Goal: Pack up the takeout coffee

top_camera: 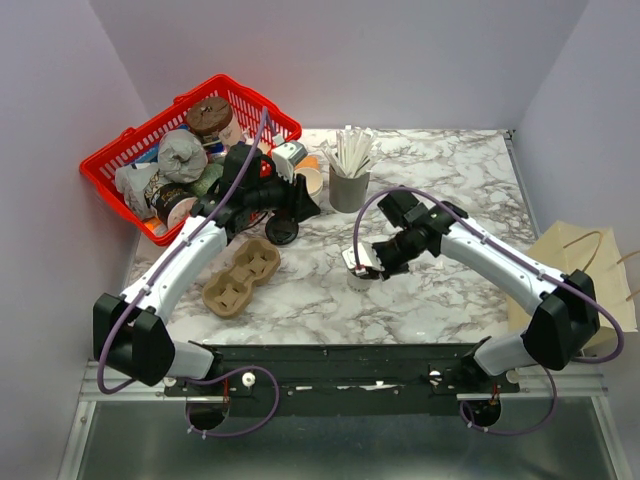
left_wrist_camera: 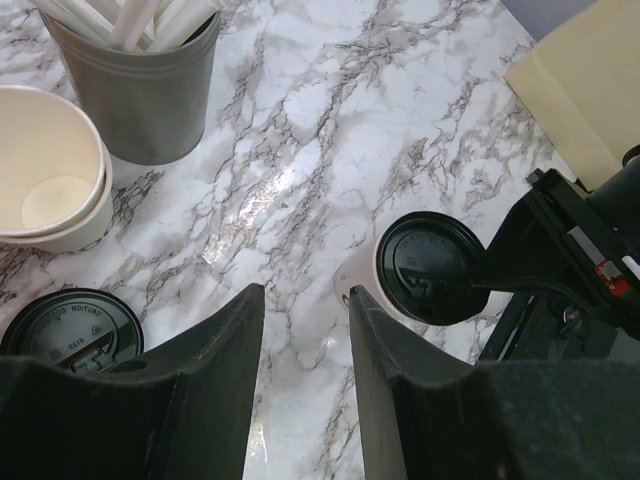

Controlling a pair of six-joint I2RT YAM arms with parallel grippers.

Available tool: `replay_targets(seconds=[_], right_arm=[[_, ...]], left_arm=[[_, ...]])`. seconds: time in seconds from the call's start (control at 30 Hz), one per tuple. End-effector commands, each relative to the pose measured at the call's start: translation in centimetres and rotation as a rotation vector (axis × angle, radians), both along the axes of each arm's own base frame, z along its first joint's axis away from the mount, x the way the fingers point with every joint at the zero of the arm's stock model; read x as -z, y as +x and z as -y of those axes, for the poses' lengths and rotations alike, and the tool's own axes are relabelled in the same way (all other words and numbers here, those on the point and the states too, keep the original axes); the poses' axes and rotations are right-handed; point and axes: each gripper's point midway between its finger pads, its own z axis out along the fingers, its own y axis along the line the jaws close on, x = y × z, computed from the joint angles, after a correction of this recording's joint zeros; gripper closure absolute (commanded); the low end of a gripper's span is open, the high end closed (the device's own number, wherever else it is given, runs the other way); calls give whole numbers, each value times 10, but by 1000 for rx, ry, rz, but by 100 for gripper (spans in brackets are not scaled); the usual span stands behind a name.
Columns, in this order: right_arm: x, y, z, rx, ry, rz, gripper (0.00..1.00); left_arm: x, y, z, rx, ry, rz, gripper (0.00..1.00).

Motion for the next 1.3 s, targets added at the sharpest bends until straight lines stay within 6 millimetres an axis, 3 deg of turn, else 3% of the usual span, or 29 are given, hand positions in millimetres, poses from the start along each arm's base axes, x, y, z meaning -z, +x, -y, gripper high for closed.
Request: replay_targets(seconds=[0.0, 0.3, 0.47, 0.63, 0.77, 0.87, 0.9, 1.0, 1.1, 1.27], right_arm=[[-18, 1, -3, -5, 12, 21, 84], [-55, -1, -20, 126, 91, -97, 94], [-83, 0, -28, 316, 233, -399, 96], [-119, 31, -24, 488, 435, -715, 97], [-138, 21, -29, 449, 507, -874, 96], [-139, 8, -31, 451, 518, -1078, 96], [-127, 1, -29, 474, 496, -1171, 95], [-124, -3, -26, 468, 478, -1344, 95], [-108, 0, -23, 502, 459, -1408, 95], [-98, 16, -16, 560, 472, -1431, 95]], left_arm=[[4, 0, 3, 20, -19, -12, 52], [9, -4, 4, 55, -17, 23, 52], [12, -12, -6, 44, -12, 144, 50], [23, -25, -3, 93, 27, 200, 47], [31, -31, 3, 145, 87, 245, 44], [34, -36, 13, 184, 105, 273, 43], [35, -37, 16, 192, 108, 276, 43], [38, -40, 23, 211, 116, 280, 41], [37, -43, 25, 222, 113, 301, 40], [41, -56, 30, 303, 130, 316, 39]])
